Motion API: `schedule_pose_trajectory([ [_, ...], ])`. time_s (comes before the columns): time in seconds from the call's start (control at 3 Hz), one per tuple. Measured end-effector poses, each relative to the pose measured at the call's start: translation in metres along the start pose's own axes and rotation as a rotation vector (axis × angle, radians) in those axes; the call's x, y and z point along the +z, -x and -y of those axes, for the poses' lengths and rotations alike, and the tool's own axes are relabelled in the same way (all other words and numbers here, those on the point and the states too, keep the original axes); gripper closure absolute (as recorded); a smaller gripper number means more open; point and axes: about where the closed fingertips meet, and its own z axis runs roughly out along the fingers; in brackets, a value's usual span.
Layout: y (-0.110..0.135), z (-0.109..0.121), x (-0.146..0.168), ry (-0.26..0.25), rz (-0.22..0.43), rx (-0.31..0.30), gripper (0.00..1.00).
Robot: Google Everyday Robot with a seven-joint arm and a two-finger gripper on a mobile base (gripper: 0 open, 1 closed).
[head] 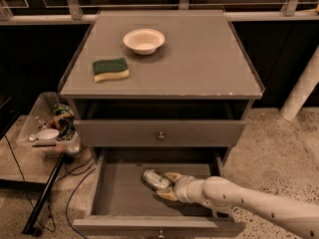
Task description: Pick 7up can from middle drawer and place on counter
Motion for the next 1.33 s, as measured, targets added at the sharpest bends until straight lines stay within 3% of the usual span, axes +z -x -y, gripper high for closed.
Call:
schedule_pose_trajectory([
  [0.33,0.000,0.000,0.000,0.000,0.000,0.000,0.90],
  [0.67,0.000,0.000,0.000,0.000,0.000,0.000,1.00],
  [1.33,0.011,0.005,-0.019,0.022,0.004,-0.011,1.00],
])
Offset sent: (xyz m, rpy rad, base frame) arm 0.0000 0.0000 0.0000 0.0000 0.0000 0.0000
